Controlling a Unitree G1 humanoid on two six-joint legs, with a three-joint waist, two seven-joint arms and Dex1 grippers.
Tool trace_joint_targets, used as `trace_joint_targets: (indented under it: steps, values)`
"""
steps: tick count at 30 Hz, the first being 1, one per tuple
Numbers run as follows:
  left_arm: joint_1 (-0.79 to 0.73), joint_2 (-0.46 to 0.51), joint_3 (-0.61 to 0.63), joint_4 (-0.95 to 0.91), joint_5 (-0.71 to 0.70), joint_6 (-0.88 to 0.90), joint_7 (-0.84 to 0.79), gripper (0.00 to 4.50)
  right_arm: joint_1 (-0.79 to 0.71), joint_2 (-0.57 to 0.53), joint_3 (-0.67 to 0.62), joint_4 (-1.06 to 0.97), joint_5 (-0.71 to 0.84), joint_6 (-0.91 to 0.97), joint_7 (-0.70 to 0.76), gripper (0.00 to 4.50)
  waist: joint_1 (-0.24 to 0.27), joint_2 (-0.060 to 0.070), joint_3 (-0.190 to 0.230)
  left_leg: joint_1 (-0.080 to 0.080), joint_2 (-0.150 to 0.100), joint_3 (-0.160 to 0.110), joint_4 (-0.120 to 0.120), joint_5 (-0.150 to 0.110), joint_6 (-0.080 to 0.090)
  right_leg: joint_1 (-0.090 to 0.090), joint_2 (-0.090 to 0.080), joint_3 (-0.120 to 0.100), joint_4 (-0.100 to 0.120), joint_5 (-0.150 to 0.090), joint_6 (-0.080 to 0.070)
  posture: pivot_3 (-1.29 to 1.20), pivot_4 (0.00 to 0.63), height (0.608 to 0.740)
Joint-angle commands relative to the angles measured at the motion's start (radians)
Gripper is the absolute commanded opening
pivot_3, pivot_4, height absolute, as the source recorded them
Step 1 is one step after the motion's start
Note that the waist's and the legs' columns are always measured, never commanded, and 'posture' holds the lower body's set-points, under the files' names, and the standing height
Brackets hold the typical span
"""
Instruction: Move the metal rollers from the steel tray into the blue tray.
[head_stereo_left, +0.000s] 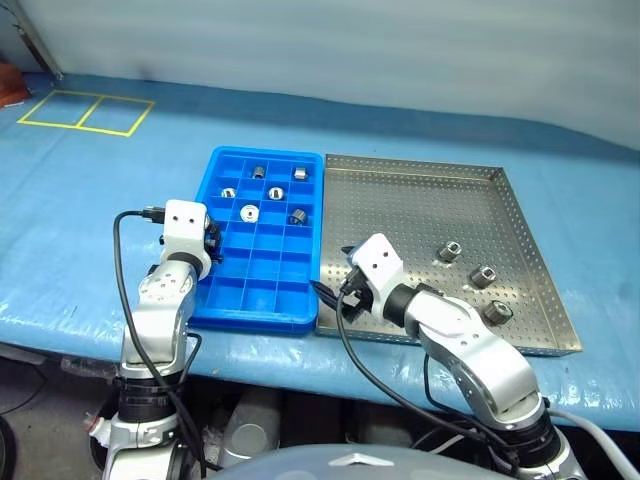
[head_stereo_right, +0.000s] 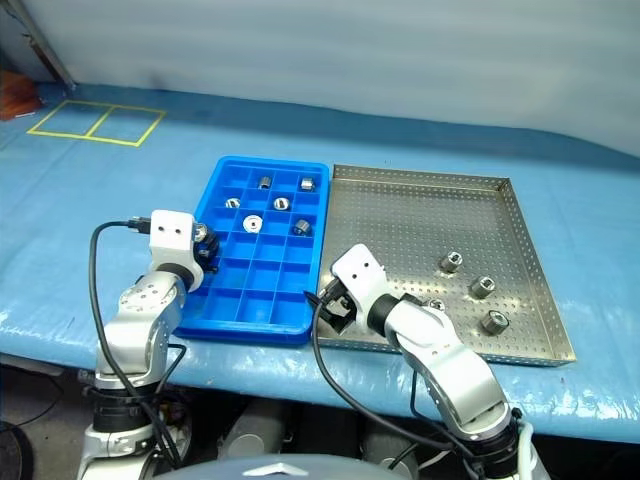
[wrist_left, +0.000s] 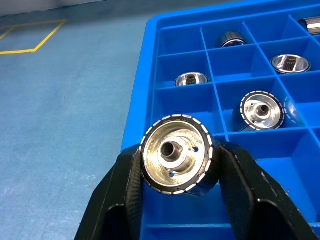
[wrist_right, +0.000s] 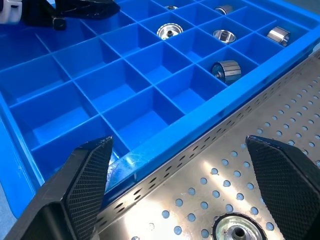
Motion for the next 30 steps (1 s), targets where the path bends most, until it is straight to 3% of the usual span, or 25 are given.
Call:
trace_joint_targets:
  steps: [1,7,8,14,18,23,30]
  values:
    - [-0.033,0.006,-0.004,0.027,0.003,-0.021,0.009,1.85,0.015,0.003,-0.023,-0.054,-0.003,-0.01,-0.02,4.5,-0.002,0.0,0.0,0.0,0.0,0.0,0.0,0.0,0.0,0.0,0.0,0.0,0.0,0.0,0.0,0.25,0.15,0.74]
    - [-0.052,0.01,-0.012,0.065,-0.02,-0.023,-0.024,1.85,0.049,0.007,-0.036,-0.079,-0.003,-0.006,-0.05,4.5,-0.012,0.0,0.0,0.0,0.0,0.0,0.0,0.0,0.0,0.0,-0.001,0.0,0.0,0.0,0.0,0.21,0.15,0.74]
    - [-0.055,0.014,-0.014,0.057,-0.026,-0.02,-0.035,2.57,0.056,0.008,-0.041,-0.086,-0.004,-0.004,-0.058,4.5,-0.015,0.0,0.0,0.0,0.0,0.0,0.0,0.0,0.0,0.0,-0.001,0.0,0.0,0.0,0.0,0.21,0.15,0.74]
    - [-0.087,0.035,-0.022,0.047,-0.063,-0.05,-0.1,4.43,0.11,-0.012,-0.099,-0.13,-0.003,0.009,-0.081,4.5,-0.032,0.0,0.0,0.0,0.001,0.0,-0.001,0.0,0.0,0.0,-0.001,0.0,0.0,0.0,0.0,0.15,0.15,0.74]
    - [-0.175,0.048,-0.071,0.074,-0.127,-0.122,-0.227,4.47,0.165,-0.04,-0.168,-0.182,0.008,0.025,-0.077,4.5,-0.038,0.0,0.0,-0.001,0.0,0.0,0.0,0.0,0.0,0.0,-0.002,-0.001,0.0,0.0,0.0,0.12,0.15,0.74]
    - [-0.309,0.06,-0.218,0.219,-0.166,-0.223,-0.45,4.47,0.252,-0.049,-0.23,-0.249,0.004,0.05,-0.101,4.5,-0.061,0.0,0.0,0.0,-0.001,0.0,0.0,0.0,0.0,0.001,-0.003,-0.002,-0.001,0.0,0.0,0.06,0.15,0.74]
    - [-0.491,0.124,-0.486,0.478,-0.102,-0.366,-0.803,4.47,0.413,-0.016,-0.267,-0.338,-0.015,0.053,-0.165,4.5,-0.114,0.0,0.0,0.0,-0.003,0.001,-0.001,0.0,0.0,0.0,0.001,-0.001,0.0,-0.002,-0.002,-0.02,0.15,0.74]
